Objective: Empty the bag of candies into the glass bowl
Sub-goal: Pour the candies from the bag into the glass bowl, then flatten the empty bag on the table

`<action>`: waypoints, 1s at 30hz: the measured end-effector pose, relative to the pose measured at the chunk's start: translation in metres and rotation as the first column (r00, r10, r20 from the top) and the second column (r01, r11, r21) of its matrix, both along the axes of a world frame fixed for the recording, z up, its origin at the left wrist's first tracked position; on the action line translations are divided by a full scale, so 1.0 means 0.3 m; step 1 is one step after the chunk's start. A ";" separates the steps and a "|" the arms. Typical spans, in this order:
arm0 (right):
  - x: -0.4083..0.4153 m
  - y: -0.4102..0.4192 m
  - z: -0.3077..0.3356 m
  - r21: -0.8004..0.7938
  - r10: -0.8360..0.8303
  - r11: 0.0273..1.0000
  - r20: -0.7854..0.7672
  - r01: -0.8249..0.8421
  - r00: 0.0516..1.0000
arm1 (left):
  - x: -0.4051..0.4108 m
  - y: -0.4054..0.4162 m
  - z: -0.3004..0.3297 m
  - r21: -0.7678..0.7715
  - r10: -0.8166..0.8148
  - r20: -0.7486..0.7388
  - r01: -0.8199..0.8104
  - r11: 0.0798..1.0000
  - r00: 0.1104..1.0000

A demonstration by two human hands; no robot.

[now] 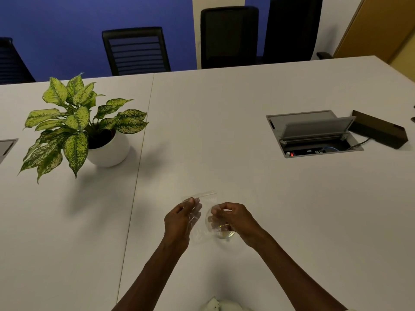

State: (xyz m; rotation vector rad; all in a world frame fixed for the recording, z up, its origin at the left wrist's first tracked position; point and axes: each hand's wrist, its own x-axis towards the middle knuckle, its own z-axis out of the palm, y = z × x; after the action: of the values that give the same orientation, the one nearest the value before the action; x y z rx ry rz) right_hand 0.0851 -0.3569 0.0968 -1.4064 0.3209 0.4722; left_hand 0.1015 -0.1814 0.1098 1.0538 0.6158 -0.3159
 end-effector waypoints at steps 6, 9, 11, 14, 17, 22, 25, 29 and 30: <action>0.011 0.027 0.001 -0.004 -0.103 0.995 -0.040 0.103 0.994 | -0.003 0.028 -0.023 0.004 -0.056 0.009 0.056 0.998 0.998; -0.006 0.045 0.000 0.011 -0.104 0.994 -0.068 0.105 0.992 | -0.012 0.044 -0.033 0.007 -0.036 0.013 0.036 0.999 0.999; -0.023 0.058 -0.010 -0.009 -0.121 0.993 -0.076 0.121 0.990 | -0.024 0.064 -0.041 0.015 -0.041 0.007 0.041 0.999 0.999; -0.050 0.090 -0.039 -0.082 -0.141 0.988 -0.086 0.134 0.986 | -0.058 0.115 -0.058 0.061 -0.096 -0.018 0.097 0.993 0.995; -0.082 0.144 -0.084 -0.125 -0.124 0.986 -0.102 0.111 0.987 | -0.120 0.188 -0.107 0.136 -0.118 -0.058 0.125 0.983 0.991; -0.144 0.238 -0.156 -0.111 -0.129 0.988 -0.188 0.110 0.974 | -0.225 0.304 -0.180 0.258 -0.097 -0.079 0.115 0.959 0.992; -0.182 0.292 -0.187 -0.127 -0.097 0.990 -0.232 0.068 0.968 | -0.263 0.359 -0.224 0.359 -0.078 -0.084 0.104 0.928 0.993; -0.219 0.350 -0.225 -0.217 -0.050 0.976 -0.250 -0.006 0.967 | -0.317 0.407 -0.288 0.511 -0.041 -0.109 0.092 0.855 0.993; -0.227 0.364 -0.236 -0.248 -0.050 0.969 -0.252 -0.014 0.967 | -0.332 0.418 -0.304 0.542 -0.032 -0.117 0.091 0.836 0.993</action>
State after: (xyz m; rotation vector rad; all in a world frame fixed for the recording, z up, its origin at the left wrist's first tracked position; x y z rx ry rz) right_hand 0.0169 -0.2477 0.0261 -1.5855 0.6197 0.6173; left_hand 0.0020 -0.0559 0.0185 1.6215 0.7917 -0.2553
